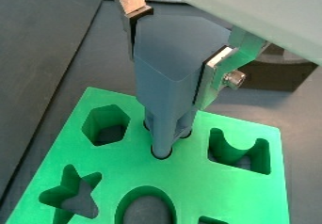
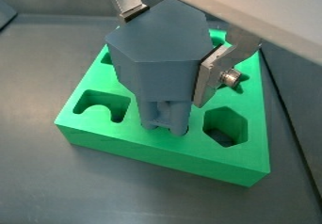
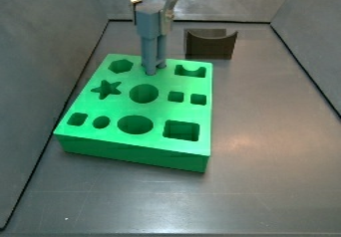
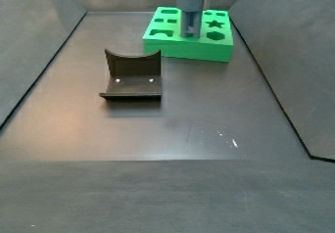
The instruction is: Insert the 3 prong object.
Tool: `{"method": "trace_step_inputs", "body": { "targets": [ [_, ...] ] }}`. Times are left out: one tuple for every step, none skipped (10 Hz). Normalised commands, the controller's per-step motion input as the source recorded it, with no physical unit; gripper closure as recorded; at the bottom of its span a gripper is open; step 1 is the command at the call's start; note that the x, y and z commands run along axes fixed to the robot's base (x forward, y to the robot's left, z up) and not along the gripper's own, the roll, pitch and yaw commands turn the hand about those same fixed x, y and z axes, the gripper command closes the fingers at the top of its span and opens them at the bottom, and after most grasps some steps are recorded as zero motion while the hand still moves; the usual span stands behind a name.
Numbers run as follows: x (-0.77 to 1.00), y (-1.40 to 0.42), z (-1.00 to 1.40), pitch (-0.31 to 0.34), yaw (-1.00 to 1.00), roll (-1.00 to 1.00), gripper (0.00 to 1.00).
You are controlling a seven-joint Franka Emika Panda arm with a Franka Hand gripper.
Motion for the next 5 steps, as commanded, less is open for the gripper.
{"method": "trace_step_inputs", "body": {
  "targets": [
    [-0.12,-0.26,0.00,-0.179,0.00,0.50,1.00],
    [0.09,-0.11,-0.37,-0.100,0.00,0.32,1.00],
    [0.12,0.00,-0.34,-0.051,0.00,-0.03,1.00],
    [0.25,0.04,-0.42,0.000,-0.05,-0.13,1.00],
    [0.16,0.00,-0.41,-0.030,-0.02,-0.06,1.00]
  ]
}}
